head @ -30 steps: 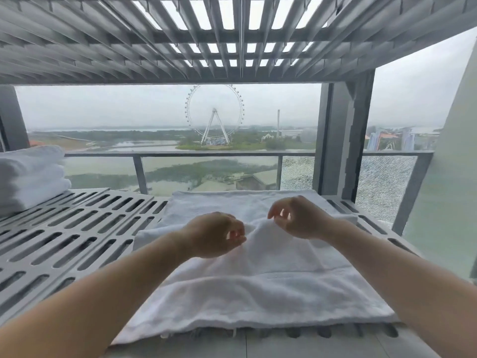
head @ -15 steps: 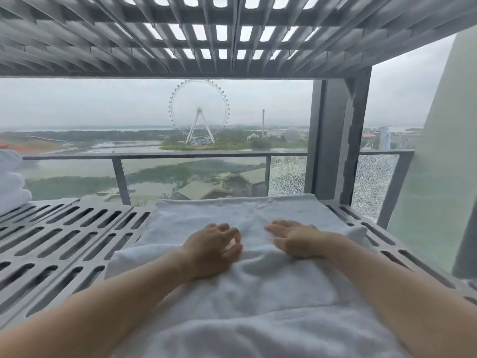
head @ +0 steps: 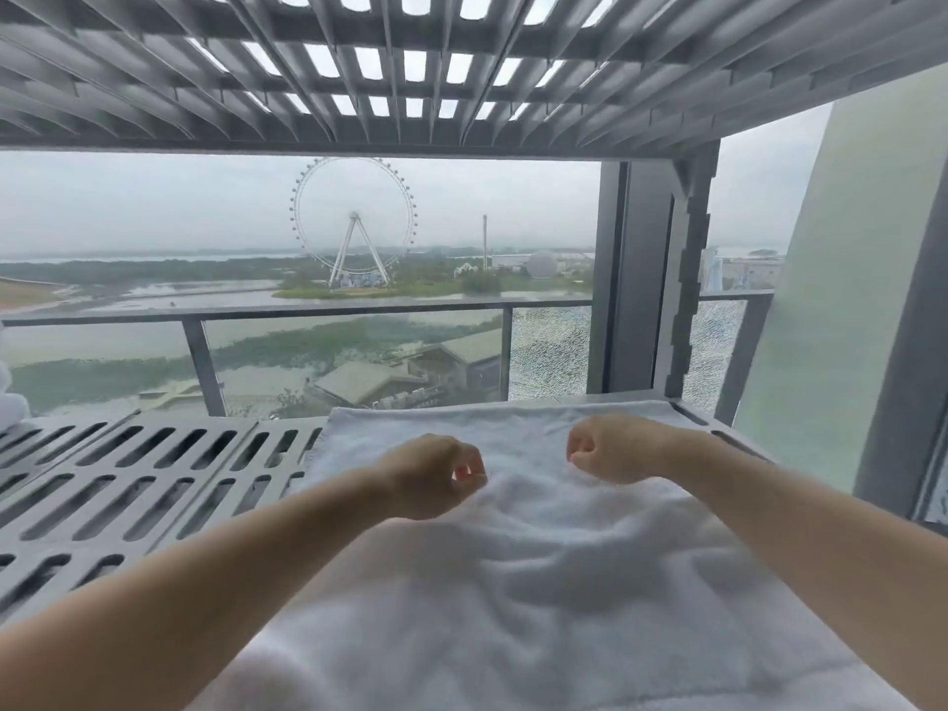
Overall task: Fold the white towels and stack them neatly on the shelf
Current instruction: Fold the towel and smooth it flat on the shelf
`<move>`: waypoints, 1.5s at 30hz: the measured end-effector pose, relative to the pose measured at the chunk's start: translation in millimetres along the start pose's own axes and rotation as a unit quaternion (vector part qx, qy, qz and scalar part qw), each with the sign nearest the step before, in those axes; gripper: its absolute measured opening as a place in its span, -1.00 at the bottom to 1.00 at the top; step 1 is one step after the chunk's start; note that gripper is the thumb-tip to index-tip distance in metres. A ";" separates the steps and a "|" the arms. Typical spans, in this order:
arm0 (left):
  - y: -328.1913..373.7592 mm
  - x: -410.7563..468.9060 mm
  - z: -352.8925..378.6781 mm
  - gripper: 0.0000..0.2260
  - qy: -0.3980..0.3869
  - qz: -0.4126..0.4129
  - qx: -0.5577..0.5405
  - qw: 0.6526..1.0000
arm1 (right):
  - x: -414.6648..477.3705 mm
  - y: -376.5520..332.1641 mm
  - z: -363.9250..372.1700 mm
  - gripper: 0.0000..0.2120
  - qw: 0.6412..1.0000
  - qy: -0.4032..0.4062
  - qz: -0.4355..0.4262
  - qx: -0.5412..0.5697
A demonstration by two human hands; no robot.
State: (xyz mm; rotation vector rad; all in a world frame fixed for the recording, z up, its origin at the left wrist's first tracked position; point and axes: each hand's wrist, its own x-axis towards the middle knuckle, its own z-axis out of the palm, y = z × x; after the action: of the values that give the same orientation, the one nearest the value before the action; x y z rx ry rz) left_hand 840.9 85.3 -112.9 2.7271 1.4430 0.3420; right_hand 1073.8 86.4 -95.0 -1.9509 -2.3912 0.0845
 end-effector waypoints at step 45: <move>-98.0 79.8 21.7 -0.81 0.063 -0.142 0.031 0.987 | 147.2 9.1 24.7 -0.89 0.983 0.172 -0.033 0.049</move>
State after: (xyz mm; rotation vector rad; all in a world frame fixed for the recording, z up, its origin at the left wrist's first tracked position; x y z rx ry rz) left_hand 809.3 207.9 -133.3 2.5335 1.8740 0.4683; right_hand 1051.3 232.2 -119.3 -1.6824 -2.1790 -0.1249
